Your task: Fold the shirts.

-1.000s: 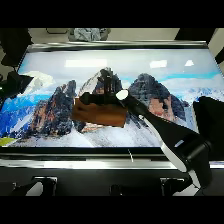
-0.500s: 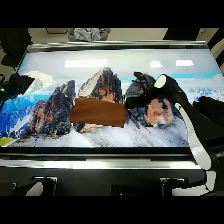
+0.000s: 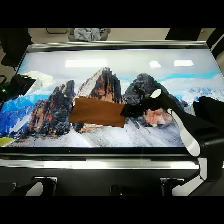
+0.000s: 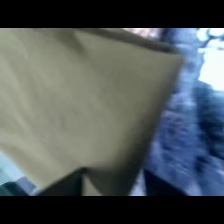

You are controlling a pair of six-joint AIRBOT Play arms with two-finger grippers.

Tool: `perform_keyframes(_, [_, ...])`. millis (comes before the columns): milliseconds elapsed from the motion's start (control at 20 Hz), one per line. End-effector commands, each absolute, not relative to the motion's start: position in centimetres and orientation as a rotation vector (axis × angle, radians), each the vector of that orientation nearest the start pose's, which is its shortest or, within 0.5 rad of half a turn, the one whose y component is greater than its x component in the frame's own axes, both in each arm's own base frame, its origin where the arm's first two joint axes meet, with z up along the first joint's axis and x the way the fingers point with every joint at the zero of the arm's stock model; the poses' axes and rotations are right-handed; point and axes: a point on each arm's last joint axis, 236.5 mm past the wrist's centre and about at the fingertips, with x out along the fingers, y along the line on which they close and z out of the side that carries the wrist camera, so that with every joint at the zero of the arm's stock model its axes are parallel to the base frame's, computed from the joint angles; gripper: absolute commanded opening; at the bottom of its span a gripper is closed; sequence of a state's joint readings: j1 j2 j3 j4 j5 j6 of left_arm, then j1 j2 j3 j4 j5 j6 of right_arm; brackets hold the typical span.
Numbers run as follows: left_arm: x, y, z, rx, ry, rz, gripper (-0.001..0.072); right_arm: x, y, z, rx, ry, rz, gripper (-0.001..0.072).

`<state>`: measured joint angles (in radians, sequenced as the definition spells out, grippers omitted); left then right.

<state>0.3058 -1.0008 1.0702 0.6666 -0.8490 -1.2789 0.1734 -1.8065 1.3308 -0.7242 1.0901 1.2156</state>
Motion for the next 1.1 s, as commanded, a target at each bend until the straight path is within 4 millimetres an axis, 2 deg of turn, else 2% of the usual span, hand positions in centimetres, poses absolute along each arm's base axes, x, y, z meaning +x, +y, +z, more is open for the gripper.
perform_keyframes(0, [42.7,-1.1,18.7,-0.641,0.55,-0.215,0.0027,40.8,25.3,-8.3,0.56,1.432,0.717,0.0256])
perform_keyframes(50, [42.7,-1.1,18.7,-0.641,0.549,-0.215,0.0027,40.6,25.8,-7.7,0.561,1.417,0.764,0.0037])
perform_keyframes(150, [42.7,-1.1,18.7,-0.641,0.55,-0.215,0.0027,41.2,25.6,-5.6,0.512,1.331,0.856,0.004])
perform_keyframes(250, [42.7,-1.1,18.7,-0.64,0.549,-0.215,0.0028,43.0,23.6,-2.3,0.484,1.234,0.843,0.004])
perform_keyframes(300, [42.7,-1.1,18.6,-0.632,0.549,-0.217,0.0027,44.2,21.9,-0.2,0.477,1.175,0.822,0.004])
perform_keyframes(400, [42.7,-1.1,18.6,-0.615,0.547,-0.222,0.0028,46.3,17.0,4.7,0.466,1.055,0.747,0.004])
perform_keyframes(500, [42.7,-1.1,18.6,-0.615,0.547,-0.222,0.0028,47.5,9.8,8.6,0.456,0.979,0.587,0.004])
perform_keyframes(600, [42.7,-1.1,18.6,-0.615,0.547,-0.222,0.0027,47.4,2.5,11.9,0.473,0.909,0.423,0.004])
perform_keyframes(650, [42.7,-1.1,18.6,-0.615,0.547,-0.222,0.0028,47.1,-0.8,13.7,0.487,0.861,0.358,0.004])
perform_keyframes(800, [42.7,-1.1,18.6,-0.615,0.547,-0.222,0.0028,45.2,-9.0,18.0,0.53,0.732,0.179,0.004])
perform_keyframes(900, [42.7,-1.1,18.6,-0.615,0.546,-0.221,0.0028,43.5,-13.4,19.6,0.55,0.673,0.077,0.004])
perform_keyframes(1050, [42.9,-0.8,18.8,-0.587,0.528,-0.218,0.0028,40.8,-18.2,20.6,0.581,0.629,-0.035,0.004])
